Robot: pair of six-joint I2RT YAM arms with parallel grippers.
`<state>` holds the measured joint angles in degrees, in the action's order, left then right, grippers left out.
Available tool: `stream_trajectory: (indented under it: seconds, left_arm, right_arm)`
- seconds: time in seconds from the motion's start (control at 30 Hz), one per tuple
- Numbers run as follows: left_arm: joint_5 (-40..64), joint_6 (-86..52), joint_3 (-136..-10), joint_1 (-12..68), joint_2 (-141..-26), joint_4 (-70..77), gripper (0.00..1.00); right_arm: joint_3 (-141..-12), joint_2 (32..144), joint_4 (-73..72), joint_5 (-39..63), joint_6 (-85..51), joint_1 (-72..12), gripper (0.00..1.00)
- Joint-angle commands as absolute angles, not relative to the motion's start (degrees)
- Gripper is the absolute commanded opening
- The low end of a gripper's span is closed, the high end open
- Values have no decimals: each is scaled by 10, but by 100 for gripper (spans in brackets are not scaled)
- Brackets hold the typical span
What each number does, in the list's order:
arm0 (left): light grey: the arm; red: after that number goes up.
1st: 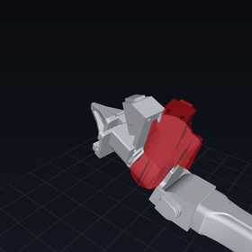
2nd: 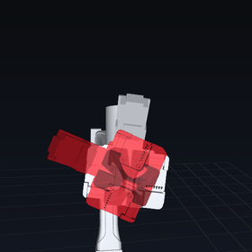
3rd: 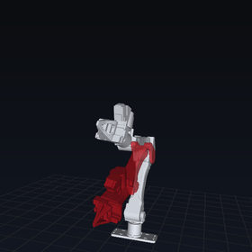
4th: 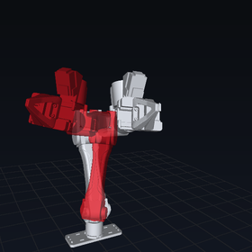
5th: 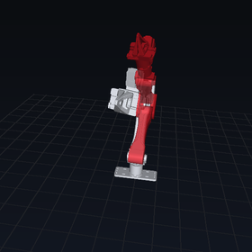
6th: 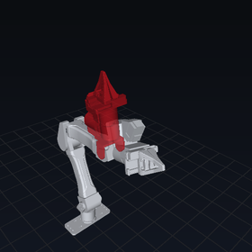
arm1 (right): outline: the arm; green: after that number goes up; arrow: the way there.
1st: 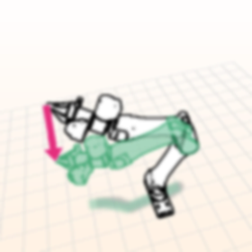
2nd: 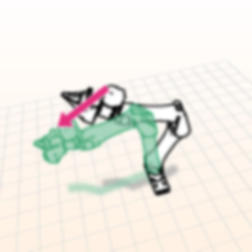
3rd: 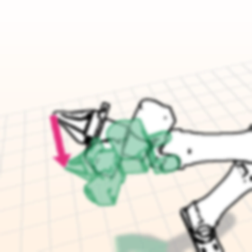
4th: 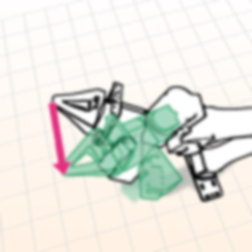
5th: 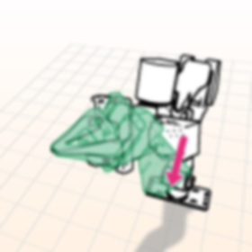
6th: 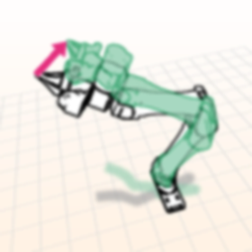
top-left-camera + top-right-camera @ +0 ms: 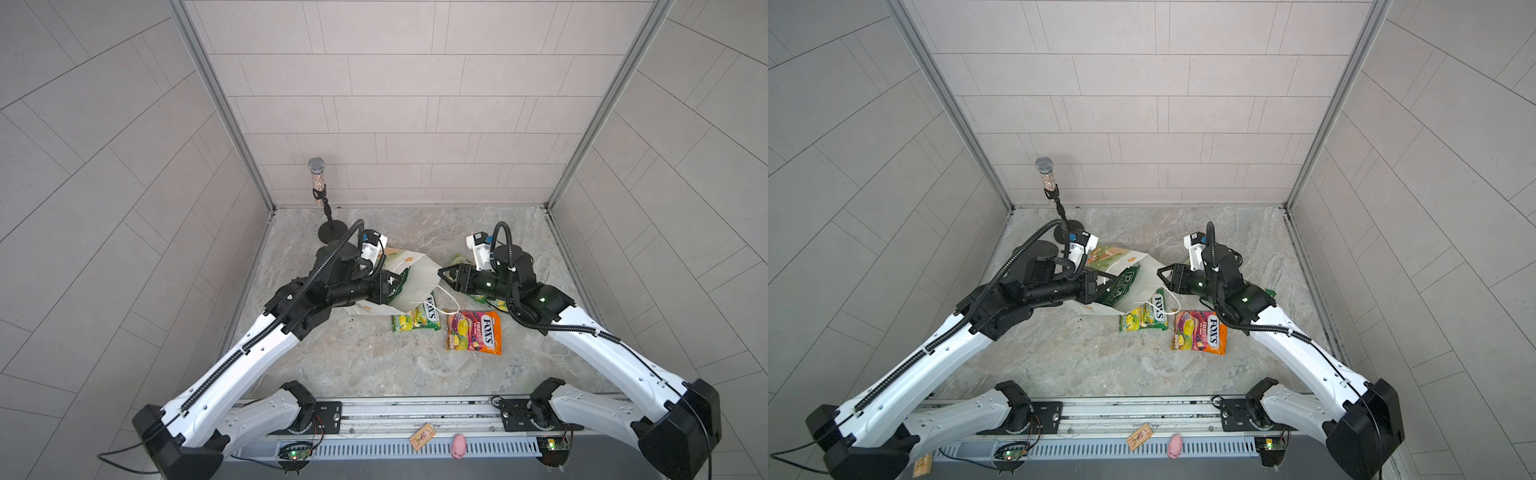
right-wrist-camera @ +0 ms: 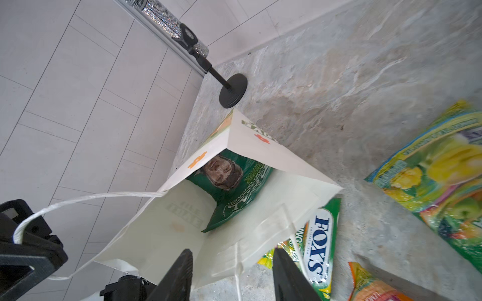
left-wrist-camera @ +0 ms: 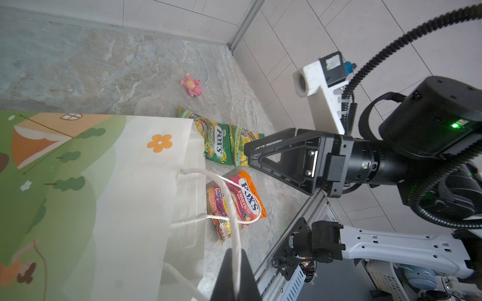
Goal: Take the snacks out of the paper bag
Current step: Pick up the snack from the paper bag.
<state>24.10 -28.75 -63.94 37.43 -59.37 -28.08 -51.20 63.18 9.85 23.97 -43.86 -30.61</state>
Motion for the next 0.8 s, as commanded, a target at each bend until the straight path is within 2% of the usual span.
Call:
stream_trajectory:
  seconds: [0.0,0.2,0.37,0.77]
  left_arm:
    - [252,-290,-638,379,-599,-268,0]
    - [214,-295,-634,380,-597,-267,0]
    - [226,-298,-628,380,-606,-261,0]
    - [235,-292,-597,386,-610,-260,0]
  right_arm:
    - [-511,654,49,258,-459,-334,50]
    - [-497,695,22,219,-474,-384,44]
    - [-483,741,2,201,-482,-407,41]
    - [-482,788,55,152,-474,-425,40]
